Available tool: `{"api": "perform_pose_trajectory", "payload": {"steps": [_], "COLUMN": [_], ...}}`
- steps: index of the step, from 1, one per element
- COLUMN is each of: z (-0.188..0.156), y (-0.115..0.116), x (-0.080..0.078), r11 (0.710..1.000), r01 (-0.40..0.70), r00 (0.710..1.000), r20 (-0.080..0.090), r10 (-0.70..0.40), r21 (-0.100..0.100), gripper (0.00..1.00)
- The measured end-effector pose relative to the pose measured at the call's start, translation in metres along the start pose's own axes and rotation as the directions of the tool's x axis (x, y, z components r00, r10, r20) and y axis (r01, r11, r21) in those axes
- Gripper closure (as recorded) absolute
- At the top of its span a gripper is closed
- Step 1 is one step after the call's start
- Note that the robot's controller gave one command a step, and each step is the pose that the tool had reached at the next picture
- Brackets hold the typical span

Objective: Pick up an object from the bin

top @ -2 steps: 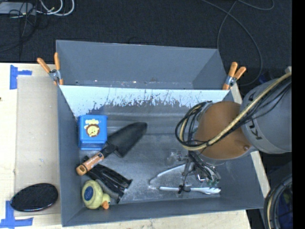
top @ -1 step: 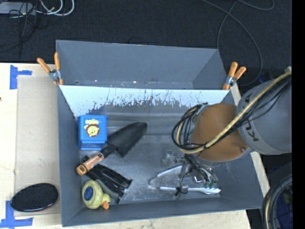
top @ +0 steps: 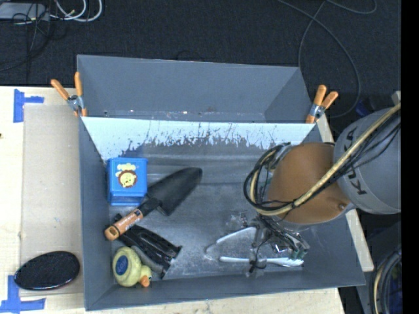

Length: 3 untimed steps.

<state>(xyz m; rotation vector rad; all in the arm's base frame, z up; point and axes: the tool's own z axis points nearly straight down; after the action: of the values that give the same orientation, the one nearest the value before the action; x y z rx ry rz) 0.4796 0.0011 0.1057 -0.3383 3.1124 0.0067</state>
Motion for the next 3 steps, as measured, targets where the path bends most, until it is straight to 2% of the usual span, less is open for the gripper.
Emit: {"api": "perform_pose_trajectory", "payload": {"steps": [1,2,3], "z": [0.019,0.032,0.031], "y": [-0.007,-0.021,-0.021], "x": [-0.002,-0.001,-0.001], "r11": [0.997,0.999,0.999], "r01": [0.076,-0.042,-0.043], "r00": [0.997,0.999,0.999], "r20": [-0.004,-0.002,-0.002], "r10": [-0.076,0.042,0.043], "r21": [-0.003,-0.002,-0.002], "gripper": [0.0,1.0,1.0]}}
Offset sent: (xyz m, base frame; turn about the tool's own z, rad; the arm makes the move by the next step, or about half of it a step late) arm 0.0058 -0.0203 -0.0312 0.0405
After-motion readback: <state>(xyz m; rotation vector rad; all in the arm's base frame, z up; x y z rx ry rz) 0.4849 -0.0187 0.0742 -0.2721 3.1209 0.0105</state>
